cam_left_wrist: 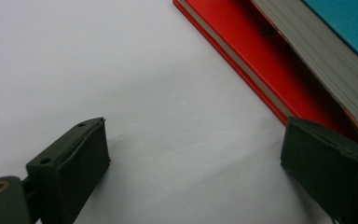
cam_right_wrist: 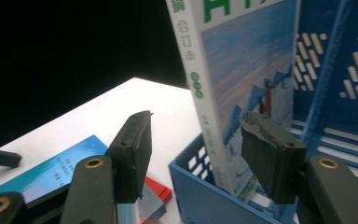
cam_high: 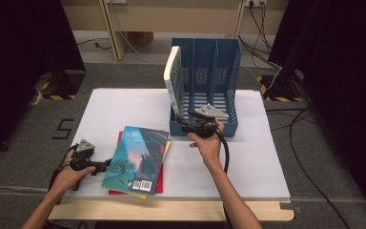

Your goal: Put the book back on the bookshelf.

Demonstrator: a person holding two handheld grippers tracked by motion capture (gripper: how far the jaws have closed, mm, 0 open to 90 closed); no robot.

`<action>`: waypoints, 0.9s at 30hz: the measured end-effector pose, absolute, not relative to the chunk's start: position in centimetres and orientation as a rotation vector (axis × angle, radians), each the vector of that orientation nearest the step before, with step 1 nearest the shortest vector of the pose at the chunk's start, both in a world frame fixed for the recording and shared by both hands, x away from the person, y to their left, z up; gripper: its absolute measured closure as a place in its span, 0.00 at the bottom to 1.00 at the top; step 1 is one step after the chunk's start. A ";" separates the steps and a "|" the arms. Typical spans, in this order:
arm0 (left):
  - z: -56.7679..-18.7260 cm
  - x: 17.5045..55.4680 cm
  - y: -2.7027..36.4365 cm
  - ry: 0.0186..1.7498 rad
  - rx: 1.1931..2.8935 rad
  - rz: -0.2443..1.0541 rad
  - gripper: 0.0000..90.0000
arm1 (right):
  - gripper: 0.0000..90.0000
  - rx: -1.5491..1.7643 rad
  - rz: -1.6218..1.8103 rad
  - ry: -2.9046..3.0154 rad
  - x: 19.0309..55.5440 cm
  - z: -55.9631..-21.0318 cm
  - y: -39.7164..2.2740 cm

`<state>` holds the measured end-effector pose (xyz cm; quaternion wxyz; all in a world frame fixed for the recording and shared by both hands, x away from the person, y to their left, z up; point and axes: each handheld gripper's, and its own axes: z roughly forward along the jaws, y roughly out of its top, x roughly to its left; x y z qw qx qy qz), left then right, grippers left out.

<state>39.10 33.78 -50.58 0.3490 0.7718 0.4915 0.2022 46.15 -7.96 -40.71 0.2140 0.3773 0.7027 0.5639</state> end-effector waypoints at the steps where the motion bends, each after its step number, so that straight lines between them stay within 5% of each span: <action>1: -50.6 39.1 33.8 1.274 2.000 0.525 0.07 | 0.49 1.047 1.556 1.962 46.0 -41.0 -8.0; 27: -50.6 39.1 33.8 1.273 1.999 0.524 0.07 | 0.44 1.048 1.610 1.982 43.5 -41.0 -9.7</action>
